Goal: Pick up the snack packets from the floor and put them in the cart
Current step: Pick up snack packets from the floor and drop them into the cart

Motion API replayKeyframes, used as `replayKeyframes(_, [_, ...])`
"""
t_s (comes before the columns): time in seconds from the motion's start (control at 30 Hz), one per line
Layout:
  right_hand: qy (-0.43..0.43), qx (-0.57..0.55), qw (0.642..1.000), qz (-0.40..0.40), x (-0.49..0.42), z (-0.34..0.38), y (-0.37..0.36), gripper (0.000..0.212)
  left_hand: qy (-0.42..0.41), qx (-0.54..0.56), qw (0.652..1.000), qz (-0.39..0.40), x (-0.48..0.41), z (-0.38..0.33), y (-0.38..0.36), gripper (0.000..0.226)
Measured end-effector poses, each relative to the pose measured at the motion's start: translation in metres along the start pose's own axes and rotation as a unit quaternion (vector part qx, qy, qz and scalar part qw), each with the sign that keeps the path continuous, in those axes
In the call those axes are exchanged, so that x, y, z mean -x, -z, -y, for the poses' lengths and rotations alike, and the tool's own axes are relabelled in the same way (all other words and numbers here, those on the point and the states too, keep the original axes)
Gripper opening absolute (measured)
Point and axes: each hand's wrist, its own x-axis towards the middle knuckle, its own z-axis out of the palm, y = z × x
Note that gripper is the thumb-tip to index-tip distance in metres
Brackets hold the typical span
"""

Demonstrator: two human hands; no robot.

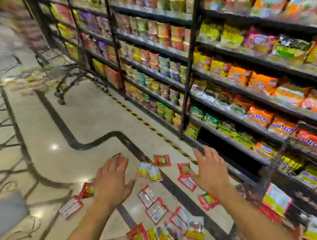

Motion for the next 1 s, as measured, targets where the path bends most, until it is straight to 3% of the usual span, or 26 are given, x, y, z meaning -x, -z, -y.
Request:
replayKeyframes(0.27, [0.099, -0.022, 0.994, 0.031, -0.001, 0.248, -0.021, 0.078, 0.121, -0.022, 0.992, -0.011, 0.095, 0.234, 0.035, 0.081])
replayKeyframes(0.53, [0.179, -0.026, 0.982, 0.058, -0.017, 0.411, -0.038, 0.080, 0.208, -0.036, 0.977, -0.014, 0.122, 0.362, 0.043, 0.083])
replayKeyframes(0.77, [0.213, -0.032, 0.972, 0.096, -0.074, 0.501, -0.070, 0.082, 0.214, -0.036, 0.976, 0.012, 0.081, 0.449, 0.024, 0.083])
replayKeyframes(1.0, [0.208, -0.074, 0.966, 0.136, -0.184, 0.578, -0.131, 0.084, 0.210, -0.003, 0.976, 0.055, -0.030, 0.543, -0.015, 0.083])
